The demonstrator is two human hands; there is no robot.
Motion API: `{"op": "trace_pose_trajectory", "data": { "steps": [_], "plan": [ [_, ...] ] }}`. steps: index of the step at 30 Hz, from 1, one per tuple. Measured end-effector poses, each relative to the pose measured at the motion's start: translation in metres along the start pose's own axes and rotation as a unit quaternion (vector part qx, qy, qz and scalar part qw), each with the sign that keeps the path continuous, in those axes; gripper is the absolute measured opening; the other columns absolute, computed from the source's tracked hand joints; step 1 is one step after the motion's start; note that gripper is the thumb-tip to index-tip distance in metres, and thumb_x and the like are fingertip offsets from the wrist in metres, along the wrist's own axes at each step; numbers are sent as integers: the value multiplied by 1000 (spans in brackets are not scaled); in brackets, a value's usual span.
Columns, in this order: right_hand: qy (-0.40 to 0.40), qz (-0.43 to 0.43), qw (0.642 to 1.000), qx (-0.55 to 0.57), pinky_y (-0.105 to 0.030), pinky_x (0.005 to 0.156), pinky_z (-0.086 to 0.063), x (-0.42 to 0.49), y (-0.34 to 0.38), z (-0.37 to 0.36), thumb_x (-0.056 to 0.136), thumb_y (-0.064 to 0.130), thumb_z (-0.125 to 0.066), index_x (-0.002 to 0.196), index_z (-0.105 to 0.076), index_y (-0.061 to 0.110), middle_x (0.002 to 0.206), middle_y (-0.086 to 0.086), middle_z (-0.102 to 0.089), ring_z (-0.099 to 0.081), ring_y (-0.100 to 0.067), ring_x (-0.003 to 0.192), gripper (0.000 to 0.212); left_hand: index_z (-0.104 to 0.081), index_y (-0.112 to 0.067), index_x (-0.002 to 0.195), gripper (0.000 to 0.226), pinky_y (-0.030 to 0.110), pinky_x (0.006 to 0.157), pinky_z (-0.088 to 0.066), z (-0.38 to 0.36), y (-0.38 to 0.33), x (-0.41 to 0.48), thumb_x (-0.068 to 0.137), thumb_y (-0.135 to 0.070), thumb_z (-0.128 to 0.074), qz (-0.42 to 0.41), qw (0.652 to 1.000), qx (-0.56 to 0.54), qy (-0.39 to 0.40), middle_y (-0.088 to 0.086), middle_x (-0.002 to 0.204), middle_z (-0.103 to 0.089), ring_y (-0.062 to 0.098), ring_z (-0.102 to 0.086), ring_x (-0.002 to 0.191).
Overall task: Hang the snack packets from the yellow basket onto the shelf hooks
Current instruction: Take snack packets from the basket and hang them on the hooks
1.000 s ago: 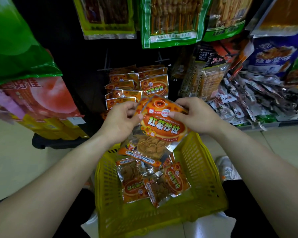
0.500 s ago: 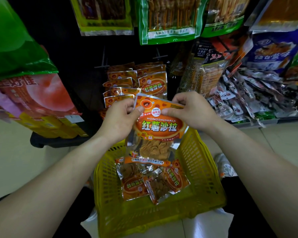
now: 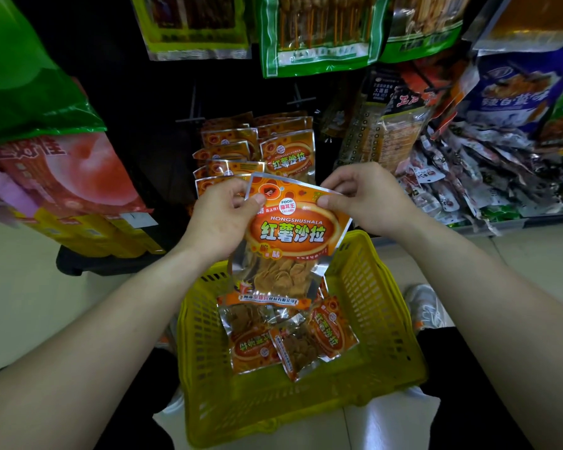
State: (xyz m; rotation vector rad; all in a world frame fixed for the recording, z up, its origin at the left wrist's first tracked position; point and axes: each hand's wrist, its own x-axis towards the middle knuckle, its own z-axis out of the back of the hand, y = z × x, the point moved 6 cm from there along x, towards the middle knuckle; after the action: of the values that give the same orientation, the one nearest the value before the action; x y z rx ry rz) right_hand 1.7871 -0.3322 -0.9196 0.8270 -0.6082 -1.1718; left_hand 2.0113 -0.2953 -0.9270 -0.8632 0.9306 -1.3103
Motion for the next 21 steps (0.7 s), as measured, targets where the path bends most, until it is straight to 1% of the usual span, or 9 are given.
{"op": "trace_pose_trajectory", "data": {
  "steps": [2,4,7,8,10,11,13,17,21],
  "plan": [
    [-3,-5,1000,-1,-30,68,-55,1,-3,3,83,23,-79,85,-72,24,71,8,-73,-70,-5,70,7,-69,-20,111,17,27,69,-61,2,1,2,99,-29,-61,3,1000,2,-5,0,99,-77,13,-75,87],
    [-5,-8,1000,4,-29,63,-54,1,-6,6,84,18,-77,84,-72,25,69,9,-73,-69,-5,65,8,-68,-22,107,13,32,74,-62,5,1,3,99,-29,-61,2,1000,14,-11,2,102,-76,15,-74,91],
    [1,-8,1000,5,-29,58,-57,1,-8,7,87,15,-74,86,-71,26,71,8,-72,-69,-9,63,12,-68,-24,108,14,34,79,-61,7,4,4,99,-31,-60,10,1000,24,-13,1,105,-75,16,-72,97],
    [2,-7,1000,0,-32,59,-59,2,-8,6,87,15,-74,86,-71,26,71,8,-72,-69,-10,64,12,-69,-23,110,16,31,78,-60,7,5,4,99,-31,-60,13,999,26,-14,1,106,-75,16,-72,97],
    [6,-8,1000,-4,-36,60,-60,2,-10,5,88,14,-73,88,-71,24,71,8,-71,-69,-11,65,10,-69,-25,107,13,19,69,-58,6,5,3,99,-31,-60,14,1000,23,-16,-1,103,-75,13,-72,94],
    [10,-9,1000,-4,-37,58,-60,2,-10,4,88,15,-72,90,-71,24,70,8,-71,-69,-12,64,9,-69,-27,105,10,13,64,-55,6,5,3,99,-31,-60,13,1000,18,-17,-3,102,-75,11,-72,92],
    [18,-9,1000,-2,-36,55,-59,2,-10,2,89,16,-70,92,-70,26,71,7,-70,-67,-11,61,10,-67,-30,103,8,8,58,-51,5,4,2,99,-31,-60,12,1000,14,-19,-4,101,-75,7,-72,90],
    [21,-2,1000,-13,-39,60,-59,2,-9,2,90,19,-68,91,-70,30,71,10,-69,-66,-9,64,11,-66,-32,104,9,9,58,-52,5,4,1,100,-34,-58,11,1000,12,-19,-6,101,-74,5,-72,87],
    [23,-9,1000,-18,-43,63,-60,2,-9,2,91,20,-67,92,-69,28,72,11,-68,-67,-9,68,9,-68,-24,111,18,10,58,-53,4,5,2,100,-34,-58,12,1000,16,-18,-4,101,-75,6,-73,86]
  ]
}}
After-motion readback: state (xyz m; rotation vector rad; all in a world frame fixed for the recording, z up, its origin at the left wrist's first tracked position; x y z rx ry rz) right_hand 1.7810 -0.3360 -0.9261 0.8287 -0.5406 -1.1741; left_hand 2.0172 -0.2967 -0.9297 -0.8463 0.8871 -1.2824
